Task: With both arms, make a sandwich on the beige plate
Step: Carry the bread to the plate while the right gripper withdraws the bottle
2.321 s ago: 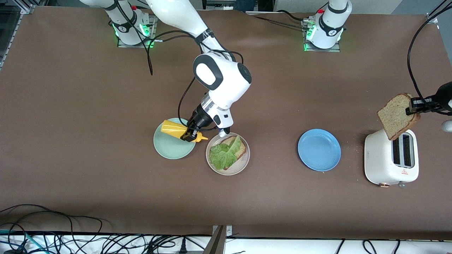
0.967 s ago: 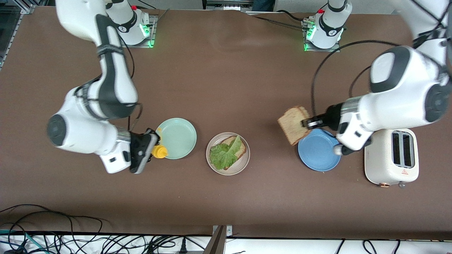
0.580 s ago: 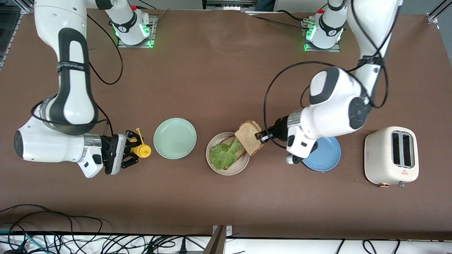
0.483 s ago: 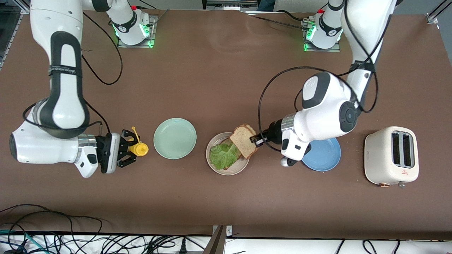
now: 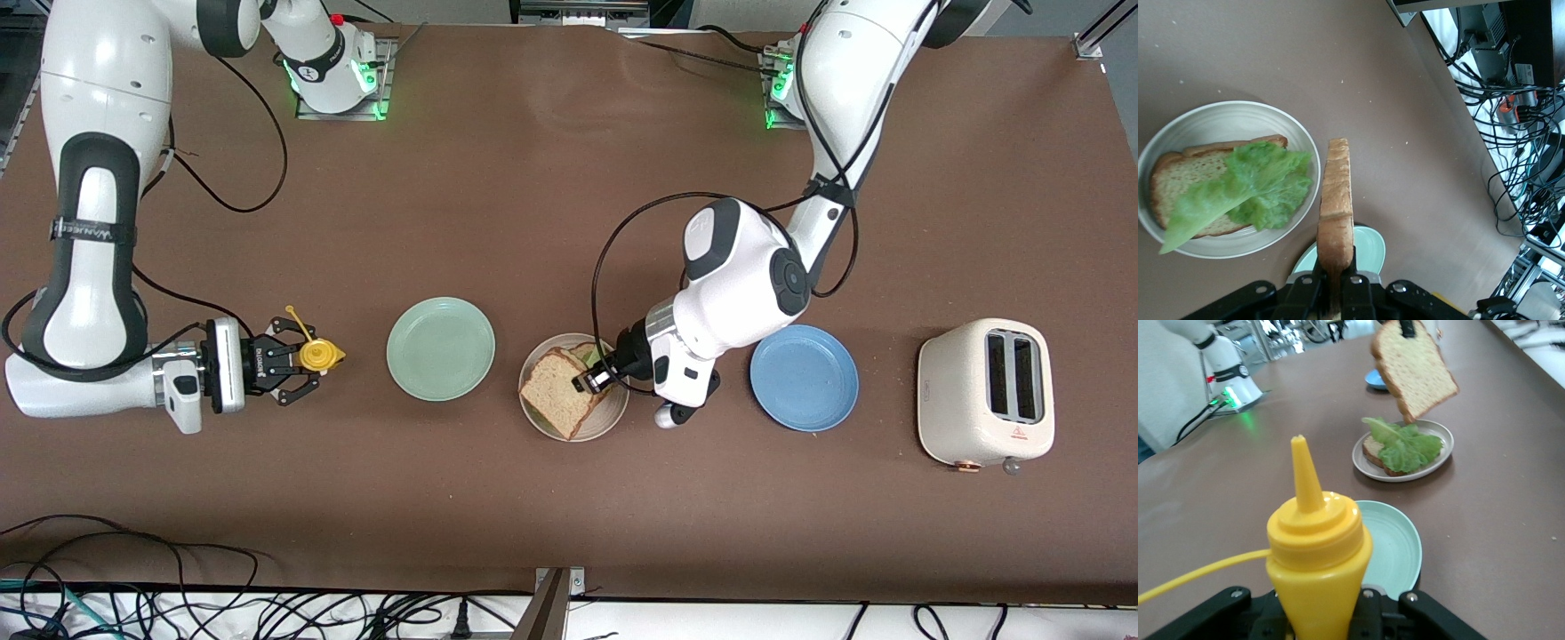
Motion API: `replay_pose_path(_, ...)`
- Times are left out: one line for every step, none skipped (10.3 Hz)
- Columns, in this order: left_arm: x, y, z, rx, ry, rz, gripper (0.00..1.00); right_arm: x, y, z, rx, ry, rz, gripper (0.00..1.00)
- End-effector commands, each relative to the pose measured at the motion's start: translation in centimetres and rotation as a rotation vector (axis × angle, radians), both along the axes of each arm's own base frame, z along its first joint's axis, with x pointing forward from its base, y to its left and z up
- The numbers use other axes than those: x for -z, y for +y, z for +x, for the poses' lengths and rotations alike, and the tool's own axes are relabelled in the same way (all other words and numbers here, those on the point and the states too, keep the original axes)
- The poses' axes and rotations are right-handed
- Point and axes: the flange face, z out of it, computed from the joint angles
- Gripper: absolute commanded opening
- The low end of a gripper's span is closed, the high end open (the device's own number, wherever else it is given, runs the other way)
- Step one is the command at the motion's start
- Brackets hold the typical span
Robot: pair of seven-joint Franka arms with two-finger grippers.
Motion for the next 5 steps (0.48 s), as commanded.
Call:
replay_pose_path(1.0, 0.0, 0.0, -0.020, 0.016, -0.019, 0.00, 3.3, -2.1, -1.3, -0.041, -0.047, 0.130, 0.00)
replay_pose_path(1.6, 0.0, 0.0, -0.019, 0.023, -0.016, 0.00, 5.0, -2.7, -1.5, -0.056, -0.086, 0.160, 0.00)
replay_pose_path(2.7, -0.5, -0.5, -0.007, 0.035, -0.002, 0.00, 6.2, -2.9, -1.8, -0.054, -0.104, 0.199, 0.00)
replay_pose_path(2.9, -0.8, -0.6, -0.004, 0.039, -0.003, 0.00, 7.1, -2.8, -2.2, -0.060, -0.093, 0.247, 0.00)
replay_pose_path(3.6, -0.8, -0.7, -0.002, 0.045, 0.003, 0.00, 8.5, -3.2, -2.6, -0.048, -0.080, 0.287, 0.00)
